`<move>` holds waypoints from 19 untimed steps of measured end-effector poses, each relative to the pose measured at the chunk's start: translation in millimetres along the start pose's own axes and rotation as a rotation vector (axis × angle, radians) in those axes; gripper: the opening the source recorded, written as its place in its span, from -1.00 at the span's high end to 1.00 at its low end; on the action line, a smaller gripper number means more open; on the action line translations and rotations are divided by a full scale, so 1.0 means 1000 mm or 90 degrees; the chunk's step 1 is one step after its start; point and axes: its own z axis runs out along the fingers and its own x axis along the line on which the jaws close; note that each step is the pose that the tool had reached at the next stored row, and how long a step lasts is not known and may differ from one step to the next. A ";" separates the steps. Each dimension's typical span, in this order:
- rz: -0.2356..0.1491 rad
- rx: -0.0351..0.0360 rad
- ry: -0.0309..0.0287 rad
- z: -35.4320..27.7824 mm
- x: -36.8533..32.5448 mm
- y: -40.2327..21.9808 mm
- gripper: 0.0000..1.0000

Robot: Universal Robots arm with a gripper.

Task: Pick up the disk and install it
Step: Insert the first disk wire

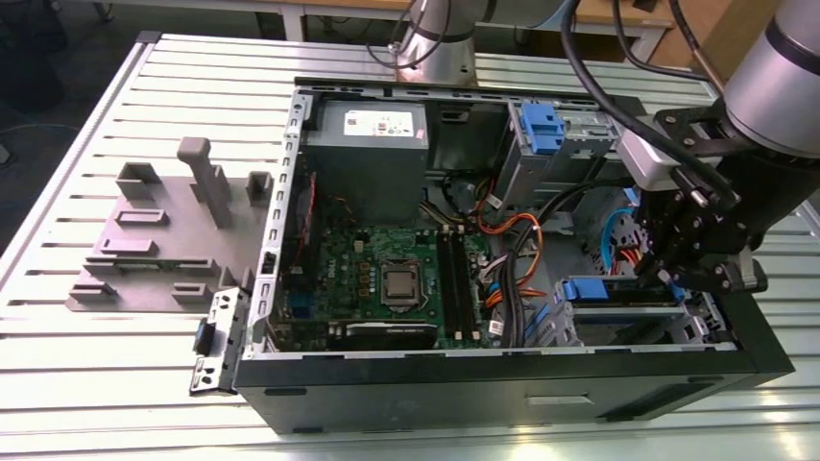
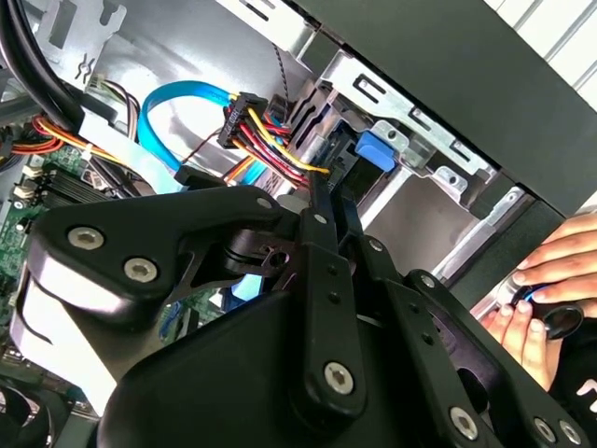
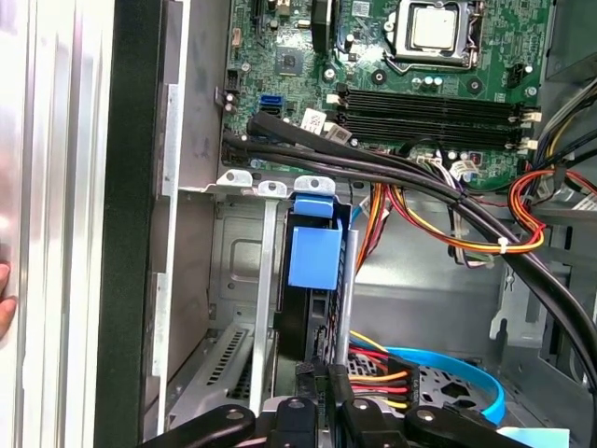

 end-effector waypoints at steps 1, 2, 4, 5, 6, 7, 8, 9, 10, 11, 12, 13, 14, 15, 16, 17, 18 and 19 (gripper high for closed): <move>0.000 0.0000 -0.0001 0.0001 0.0000 0.0000 0.66; 0.000 0.0000 -0.0001 0.0002 0.0000 0.0001 0.66; 0.000 0.0000 -0.0004 0.0002 0.0000 0.0004 0.66; 0.000 0.0000 -0.0006 0.0002 0.0000 0.0004 0.66; 0.001 0.0000 -0.0009 0.0002 0.0000 0.0004 0.66; 0.002 0.0000 -0.0010 0.0000 0.0000 0.0004 0.66; 0.002 0.0000 -0.0009 -0.0004 0.0000 0.0004 0.66; 0.003 0.0000 -0.0008 -0.0007 0.0000 0.0004 0.66; 0.004 -0.0001 -0.0007 -0.0008 0.0000 0.0004 0.66; 0.006 -0.0001 -0.0006 -0.0009 0.0000 0.0004 0.66; 0.007 -0.0001 -0.0005 -0.0009 0.0000 0.0004 0.66; 0.009 -0.0002 -0.0003 -0.0010 0.0000 0.0004 0.66; 0.011 -0.0003 -0.0001 -0.0011 0.0000 0.0004 0.66; 0.013 -0.0004 0.0001 -0.0013 0.0000 0.0003 0.66; 0.014 -0.0004 0.0002 -0.0015 0.0000 0.0003 0.66; 0.015 -0.0004 0.0002 -0.0017 0.0000 0.0003 0.66; 0.017 -0.0005 0.0002 -0.0018 0.0000 0.0003 0.66; 0.018 -0.0005 0.0003 -0.0018 0.0000 0.0003 0.66</move>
